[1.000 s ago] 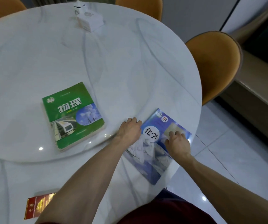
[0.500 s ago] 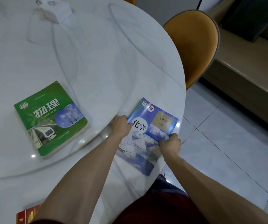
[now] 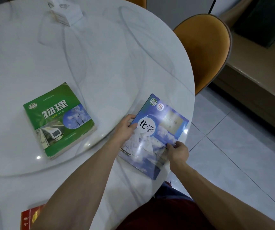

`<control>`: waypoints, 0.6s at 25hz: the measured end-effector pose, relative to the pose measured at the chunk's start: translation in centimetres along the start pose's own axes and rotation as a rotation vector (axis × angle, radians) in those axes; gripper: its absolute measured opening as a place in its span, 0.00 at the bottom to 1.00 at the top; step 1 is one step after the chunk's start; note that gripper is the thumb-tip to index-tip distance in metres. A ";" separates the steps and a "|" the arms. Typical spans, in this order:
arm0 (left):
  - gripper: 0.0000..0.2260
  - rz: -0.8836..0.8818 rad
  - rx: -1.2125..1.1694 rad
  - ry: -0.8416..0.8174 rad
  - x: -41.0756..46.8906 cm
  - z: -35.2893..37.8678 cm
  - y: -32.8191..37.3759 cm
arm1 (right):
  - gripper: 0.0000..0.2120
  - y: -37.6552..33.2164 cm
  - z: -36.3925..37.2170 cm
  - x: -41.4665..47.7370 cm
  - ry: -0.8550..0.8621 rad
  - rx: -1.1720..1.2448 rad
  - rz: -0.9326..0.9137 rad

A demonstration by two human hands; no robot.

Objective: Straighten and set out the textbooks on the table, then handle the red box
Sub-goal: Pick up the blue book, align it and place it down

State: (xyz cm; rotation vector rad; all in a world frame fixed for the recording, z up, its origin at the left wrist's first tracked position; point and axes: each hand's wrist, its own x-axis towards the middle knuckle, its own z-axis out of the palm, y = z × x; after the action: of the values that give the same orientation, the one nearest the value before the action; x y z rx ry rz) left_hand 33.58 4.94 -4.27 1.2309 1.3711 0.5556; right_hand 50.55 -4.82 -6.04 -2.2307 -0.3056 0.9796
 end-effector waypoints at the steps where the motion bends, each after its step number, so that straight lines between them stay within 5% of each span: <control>1: 0.10 -0.003 -0.026 -0.001 -0.2 -0.3 0.2 | 0.10 -0.3 -0.1 0.0 -0.007 0.040 0.017; 6: 0.07 -0.007 -0.137 0.148 -1.2 -2.3 1.5 | 0.14 -3.9 -0.2 -0.8 -0.153 0.171 -0.068; 15: 0.05 -0.030 -0.299 0.471 -2.8 -7.4 4.1 | 0.13 -12.6 2.6 -1.9 -0.378 0.059 -0.393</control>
State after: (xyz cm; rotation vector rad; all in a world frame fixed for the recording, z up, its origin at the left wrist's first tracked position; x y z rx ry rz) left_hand 27.60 6.20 2.24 0.8634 1.6180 1.0362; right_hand 47.98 4.99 2.15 -1.8239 -0.8362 1.1621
